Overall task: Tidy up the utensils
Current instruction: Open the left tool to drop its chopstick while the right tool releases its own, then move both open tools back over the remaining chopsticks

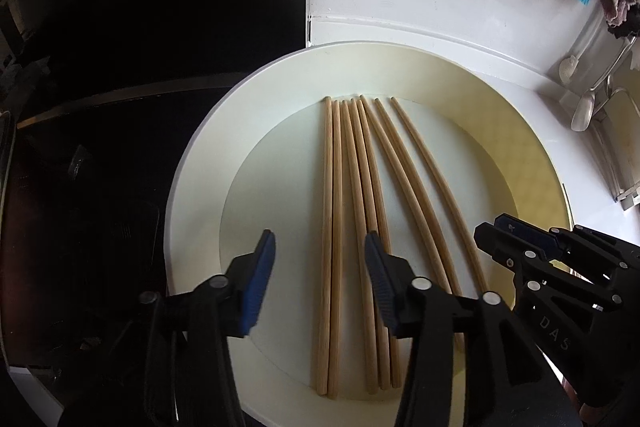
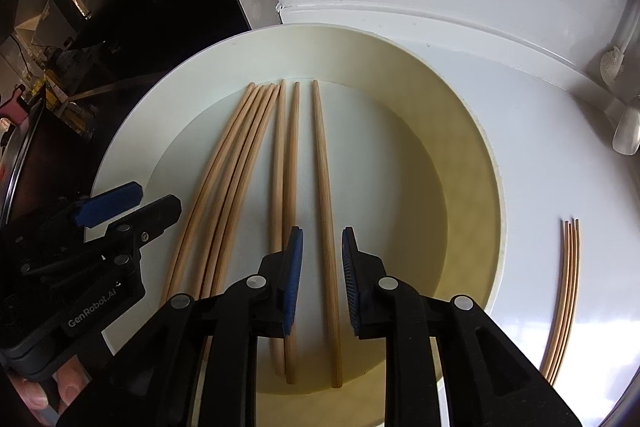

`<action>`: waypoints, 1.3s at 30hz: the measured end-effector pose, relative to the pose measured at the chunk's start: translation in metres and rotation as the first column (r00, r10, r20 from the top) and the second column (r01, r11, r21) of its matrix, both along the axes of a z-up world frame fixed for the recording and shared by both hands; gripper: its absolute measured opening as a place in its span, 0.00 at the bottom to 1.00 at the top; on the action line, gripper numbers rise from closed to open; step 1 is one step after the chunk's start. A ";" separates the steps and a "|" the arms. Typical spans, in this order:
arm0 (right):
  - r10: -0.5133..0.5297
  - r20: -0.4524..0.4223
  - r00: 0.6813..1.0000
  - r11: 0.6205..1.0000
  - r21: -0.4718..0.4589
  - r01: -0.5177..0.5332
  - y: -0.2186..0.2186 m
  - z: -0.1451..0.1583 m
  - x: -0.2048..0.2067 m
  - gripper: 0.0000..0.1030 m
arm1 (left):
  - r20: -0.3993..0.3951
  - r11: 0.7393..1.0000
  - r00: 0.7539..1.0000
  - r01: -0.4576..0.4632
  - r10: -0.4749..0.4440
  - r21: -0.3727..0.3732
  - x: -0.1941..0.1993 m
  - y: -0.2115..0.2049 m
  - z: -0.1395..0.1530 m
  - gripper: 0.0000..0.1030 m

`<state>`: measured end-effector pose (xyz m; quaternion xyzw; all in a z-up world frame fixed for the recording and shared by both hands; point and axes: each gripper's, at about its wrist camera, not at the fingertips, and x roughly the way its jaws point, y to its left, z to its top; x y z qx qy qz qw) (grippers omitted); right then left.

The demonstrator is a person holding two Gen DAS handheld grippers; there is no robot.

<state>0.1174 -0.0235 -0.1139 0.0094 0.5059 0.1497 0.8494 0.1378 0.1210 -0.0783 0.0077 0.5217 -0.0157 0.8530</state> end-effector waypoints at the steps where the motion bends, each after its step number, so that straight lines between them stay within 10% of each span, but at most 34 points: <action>1: 0.000 -0.001 1.000 1.000 0.002 0.000 -0.002 0.001 -0.001 0.20 | 0.006 1.000 1.000 -0.001 0.001 0.002 -0.001 0.001 0.002 0.50; 15: -0.024 0.052 0.998 1.000 -0.007 0.025 -0.024 0.017 -0.050 0.39 | 0.057 0.999 0.998 -0.035 0.034 0.012 -0.036 -0.001 0.025 0.77; 39: -0.113 0.130 0.985 0.994 0.010 0.113 -0.122 0.041 -0.131 0.55 | 0.123 0.999 0.992 0.014 -0.018 0.035 -0.104 -0.073 0.059 0.90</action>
